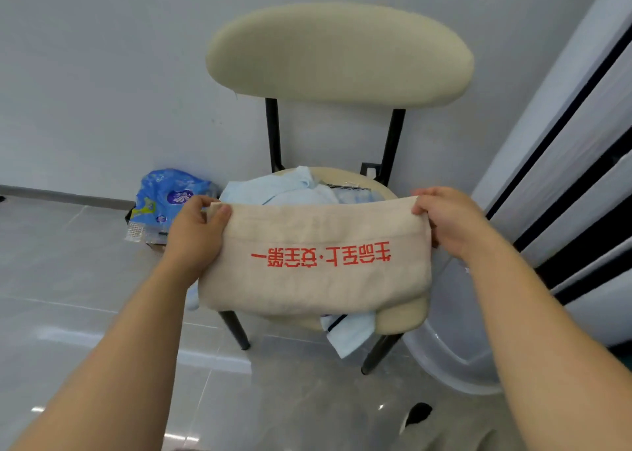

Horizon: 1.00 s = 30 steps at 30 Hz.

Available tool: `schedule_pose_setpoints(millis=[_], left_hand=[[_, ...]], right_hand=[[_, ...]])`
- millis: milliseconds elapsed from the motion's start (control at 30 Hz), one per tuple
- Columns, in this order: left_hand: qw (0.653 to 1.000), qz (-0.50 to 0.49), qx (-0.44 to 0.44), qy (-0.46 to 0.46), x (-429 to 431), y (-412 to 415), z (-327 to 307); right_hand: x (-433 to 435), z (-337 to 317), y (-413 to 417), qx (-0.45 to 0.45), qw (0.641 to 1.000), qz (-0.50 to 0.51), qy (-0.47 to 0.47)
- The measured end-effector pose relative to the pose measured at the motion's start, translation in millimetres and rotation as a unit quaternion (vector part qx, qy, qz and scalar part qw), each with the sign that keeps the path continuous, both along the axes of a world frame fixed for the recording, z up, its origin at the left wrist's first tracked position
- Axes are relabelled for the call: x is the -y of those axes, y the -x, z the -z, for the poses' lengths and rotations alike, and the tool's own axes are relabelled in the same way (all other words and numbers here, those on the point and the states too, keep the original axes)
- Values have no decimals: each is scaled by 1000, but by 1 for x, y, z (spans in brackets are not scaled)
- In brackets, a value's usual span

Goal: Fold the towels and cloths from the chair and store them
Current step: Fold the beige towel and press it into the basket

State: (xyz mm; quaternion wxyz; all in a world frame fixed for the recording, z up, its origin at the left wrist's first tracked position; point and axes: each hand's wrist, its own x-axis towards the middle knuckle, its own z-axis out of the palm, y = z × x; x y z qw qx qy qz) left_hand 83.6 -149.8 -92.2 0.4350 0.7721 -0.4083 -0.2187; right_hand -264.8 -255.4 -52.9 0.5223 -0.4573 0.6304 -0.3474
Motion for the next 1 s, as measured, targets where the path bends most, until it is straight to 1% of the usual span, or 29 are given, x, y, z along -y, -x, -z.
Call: schedule_pose_setpoints(millis=[67, 133, 167, 233, 300, 333, 400, 467, 500, 567, 633, 700, 767, 800, 833, 900, 1000], left_hand=[[999, -29, -14, -18, 11, 1, 10], [996, -49, -46, -50, 19, 0, 17], [994, -49, -75, -69, 22, -1, 20], [980, -39, -166, -101, 22, -2, 21], [958, -38, -257, -126, 13, -1, 15], [948, -35, -284, -141, 7, -2, 11], [936, -16, -299, -186, -8, -4, 2], [930, 2, -291, -225, -23, -3, -6], [930, 5, -282, -235, -29, -2, -9], [944, 9, -239, -226, -37, 1, -14], [969, 16, -165, -181, -40, 8, -24], [990, 13, -74, -122, -41, 14, -36], [998, 10, -1, -65, -43, 20, -52], [999, 9, 19, -47, -43, 22, -58], [999, 8, 31, -38, -43, 24, -63], [997, 6, 51, -50, -41, 26, -67], [992, 14, 67, -105, -38, 27, -63]], right_hand=[[9, 24, -9, 29, 999, 25, -4], [14, 44, -15, 53, 997, 45, -35], [14, 49, -16, 66, 995, 56, -54], [9, 47, -17, 76, 992, 64, -84], [3, 43, -12, 61, 992, 41, -107], [-1, 42, -7, 44, 992, 16, -119], [-12, 41, 3, 17, 986, -54, -155], [-22, 43, 7, -5, 980, -101, -169], [-25, 45, 8, -23, 981, -109, -160], [-31, 43, 6, -62, 987, -103, -110], [-35, 35, 2, -125, 986, -108, -35], [-37, 21, -1, -219, 968, -113, 51], [-35, 6, 2, -287, 946, -88, 120], [-33, -1, 5, -302, 941, -67, 141], [-30, -6, 9, -308, 938, -46, 155], [-26, -10, 16, -326, 931, -27, 161], [-25, -4, 17, -369, 919, -63, 122]])
